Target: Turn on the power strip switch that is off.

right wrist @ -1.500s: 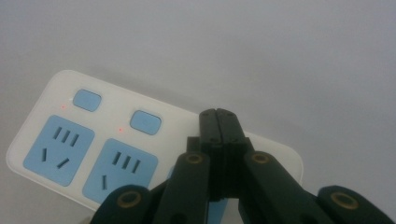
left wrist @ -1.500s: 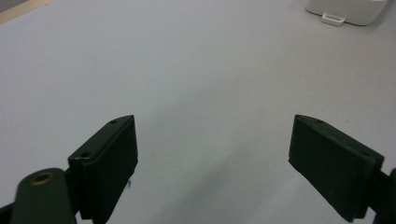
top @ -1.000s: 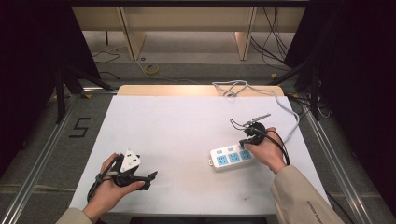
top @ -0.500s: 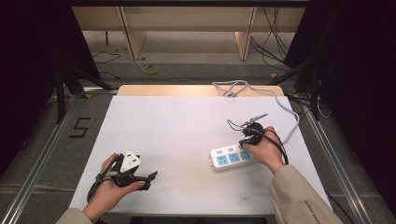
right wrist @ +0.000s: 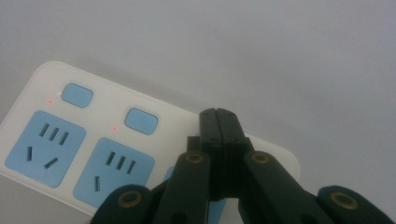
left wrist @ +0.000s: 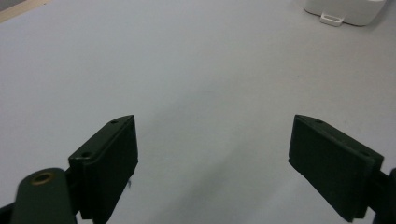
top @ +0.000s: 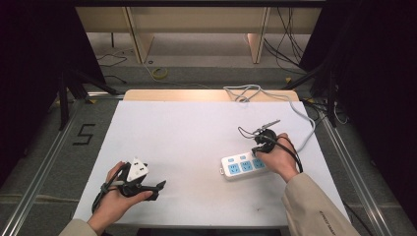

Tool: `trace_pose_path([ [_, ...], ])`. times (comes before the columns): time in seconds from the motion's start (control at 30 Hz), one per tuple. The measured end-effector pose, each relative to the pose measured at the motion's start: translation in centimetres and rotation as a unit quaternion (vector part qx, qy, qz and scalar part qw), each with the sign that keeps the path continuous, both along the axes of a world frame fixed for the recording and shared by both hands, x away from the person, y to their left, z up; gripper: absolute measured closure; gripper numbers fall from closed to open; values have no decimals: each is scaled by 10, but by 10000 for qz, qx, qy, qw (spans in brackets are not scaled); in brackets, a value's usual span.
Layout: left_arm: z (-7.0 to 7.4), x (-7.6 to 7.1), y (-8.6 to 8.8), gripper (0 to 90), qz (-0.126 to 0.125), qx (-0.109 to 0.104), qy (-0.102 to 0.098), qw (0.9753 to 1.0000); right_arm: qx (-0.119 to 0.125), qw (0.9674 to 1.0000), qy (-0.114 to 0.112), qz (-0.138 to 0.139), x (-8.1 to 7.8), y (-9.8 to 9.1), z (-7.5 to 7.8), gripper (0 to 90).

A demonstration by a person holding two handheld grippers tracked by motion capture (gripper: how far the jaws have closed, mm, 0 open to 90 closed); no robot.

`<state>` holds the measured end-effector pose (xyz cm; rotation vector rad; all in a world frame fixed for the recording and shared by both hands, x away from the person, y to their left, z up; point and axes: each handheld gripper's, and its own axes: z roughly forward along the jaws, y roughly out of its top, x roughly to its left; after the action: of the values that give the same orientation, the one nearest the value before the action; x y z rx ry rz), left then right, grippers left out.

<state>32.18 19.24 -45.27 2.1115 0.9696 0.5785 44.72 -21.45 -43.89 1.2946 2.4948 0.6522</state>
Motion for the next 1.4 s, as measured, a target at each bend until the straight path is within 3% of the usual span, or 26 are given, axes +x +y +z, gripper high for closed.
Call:
trace_pose_path([
  [1.4,0,0,0,153,-7,4,-7,10000,-51,9999,91,-60,2,2,0,900],
])
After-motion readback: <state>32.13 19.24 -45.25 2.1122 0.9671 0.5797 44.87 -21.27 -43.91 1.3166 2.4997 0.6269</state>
